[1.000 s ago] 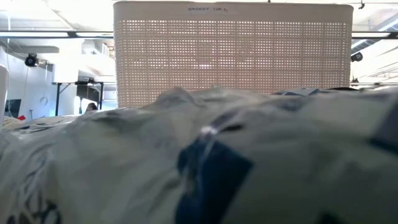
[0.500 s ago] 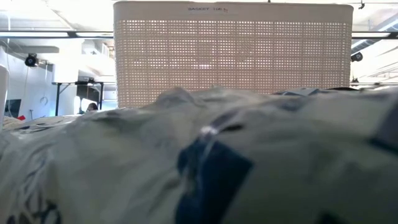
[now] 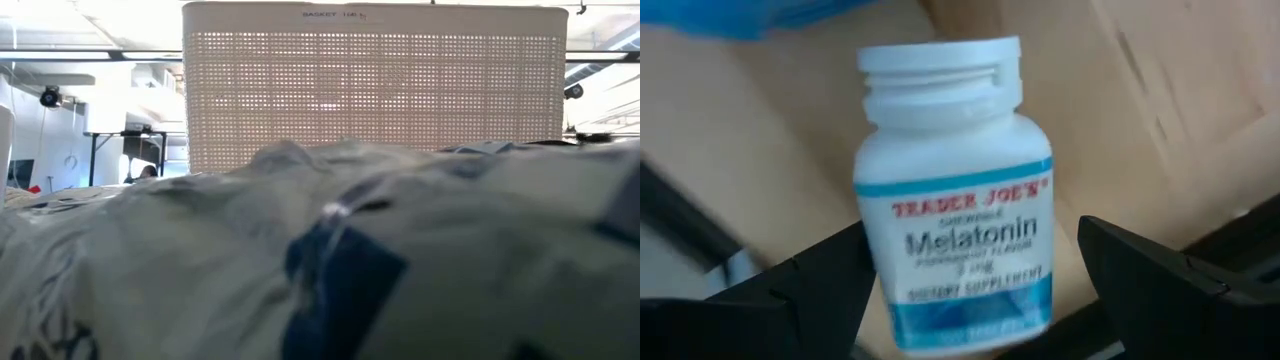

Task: Pick & place medical supplies in basket/bin
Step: Put the white and blue medicine bottle into the white bin

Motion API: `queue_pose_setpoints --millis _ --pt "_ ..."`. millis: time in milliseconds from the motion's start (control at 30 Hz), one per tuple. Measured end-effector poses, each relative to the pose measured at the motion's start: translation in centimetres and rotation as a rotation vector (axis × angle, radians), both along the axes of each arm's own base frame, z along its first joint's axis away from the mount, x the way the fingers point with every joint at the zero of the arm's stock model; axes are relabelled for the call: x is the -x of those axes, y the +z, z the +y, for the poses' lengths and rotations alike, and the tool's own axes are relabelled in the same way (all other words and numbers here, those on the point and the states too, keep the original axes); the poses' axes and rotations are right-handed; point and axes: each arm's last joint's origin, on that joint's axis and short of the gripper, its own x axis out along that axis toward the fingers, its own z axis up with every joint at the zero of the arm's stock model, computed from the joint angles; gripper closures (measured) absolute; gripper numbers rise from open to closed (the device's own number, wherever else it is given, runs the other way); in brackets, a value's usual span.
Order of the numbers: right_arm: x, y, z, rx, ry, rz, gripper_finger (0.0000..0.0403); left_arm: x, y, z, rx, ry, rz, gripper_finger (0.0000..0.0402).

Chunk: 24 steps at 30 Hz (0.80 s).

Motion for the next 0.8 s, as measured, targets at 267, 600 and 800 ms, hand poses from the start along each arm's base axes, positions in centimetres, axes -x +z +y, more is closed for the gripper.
queue_pose_setpoints --millis 267,600,800 --pt "0.2 -1.2 -0.9 0.014 -0.012 0.000 0.0076 0.0 0.0 0.1 -0.004 0.006 -0.002 0.0109" --pt "-0.5 -1.4 -0.7 -0.032 -0.039 -0.019 0.0158 -0.2 -0.2 0.6 -0.018 0.029 0.004 0.0109" --pt "-0.7 -0.4 -0.1 -0.070 -0.107 -0.021 0.0209 -0.4 -0.2 1.0 -0.021 0.043 0.006 0.0109"
